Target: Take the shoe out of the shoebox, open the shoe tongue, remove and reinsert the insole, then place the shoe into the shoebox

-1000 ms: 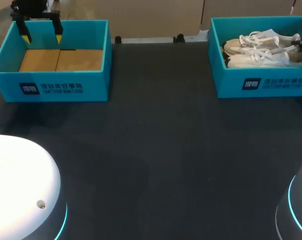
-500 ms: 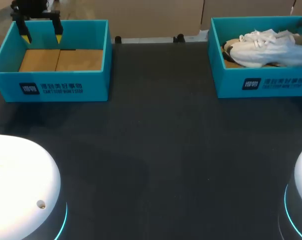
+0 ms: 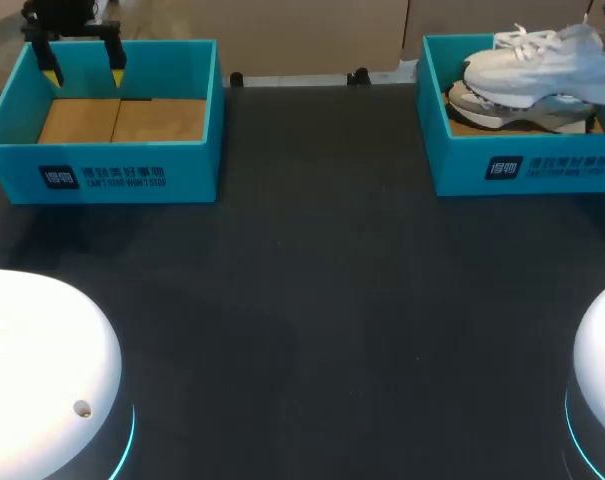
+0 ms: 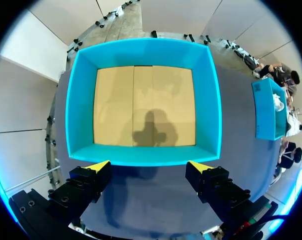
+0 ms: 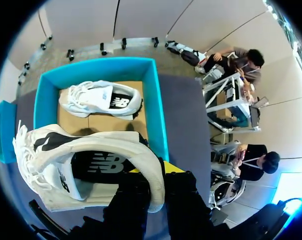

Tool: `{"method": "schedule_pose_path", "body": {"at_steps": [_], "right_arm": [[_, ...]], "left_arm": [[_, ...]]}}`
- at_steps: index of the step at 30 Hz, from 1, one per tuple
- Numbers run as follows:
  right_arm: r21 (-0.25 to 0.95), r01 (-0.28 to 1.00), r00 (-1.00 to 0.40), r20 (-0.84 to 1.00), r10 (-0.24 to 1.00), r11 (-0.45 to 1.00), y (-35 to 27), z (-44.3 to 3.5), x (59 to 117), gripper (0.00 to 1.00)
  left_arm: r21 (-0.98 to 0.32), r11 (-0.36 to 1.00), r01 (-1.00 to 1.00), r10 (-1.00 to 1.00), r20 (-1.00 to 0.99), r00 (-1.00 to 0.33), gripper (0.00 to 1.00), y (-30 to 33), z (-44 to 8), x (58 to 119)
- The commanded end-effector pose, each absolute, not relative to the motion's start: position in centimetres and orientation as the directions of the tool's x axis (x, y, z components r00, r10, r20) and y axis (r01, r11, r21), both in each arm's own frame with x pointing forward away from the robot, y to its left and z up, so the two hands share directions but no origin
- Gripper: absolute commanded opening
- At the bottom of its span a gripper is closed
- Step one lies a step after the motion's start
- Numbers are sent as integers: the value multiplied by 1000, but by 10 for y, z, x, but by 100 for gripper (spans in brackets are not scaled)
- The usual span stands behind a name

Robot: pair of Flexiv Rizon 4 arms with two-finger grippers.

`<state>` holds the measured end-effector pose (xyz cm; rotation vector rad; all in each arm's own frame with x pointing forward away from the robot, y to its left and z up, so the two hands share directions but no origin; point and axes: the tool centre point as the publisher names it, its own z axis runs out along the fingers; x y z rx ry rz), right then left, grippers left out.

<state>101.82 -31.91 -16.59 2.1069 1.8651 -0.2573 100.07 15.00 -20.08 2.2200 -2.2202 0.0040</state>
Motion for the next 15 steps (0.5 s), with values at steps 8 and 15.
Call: {"method": "schedule_pose_path", "body": {"at_steps": [8, 15], "right_arm": [[130, 983, 166, -322, 932, -130, -312, -151, 1018, 0], [130, 985, 152, -329, 932, -114, -307, -151, 1014, 0]], "left_arm": [[0, 0, -1000, -1000, 2, 0, 100, 150, -201, 1000], [0, 0, -1000, -1000, 2, 0, 100, 150, -201, 1000]]}}
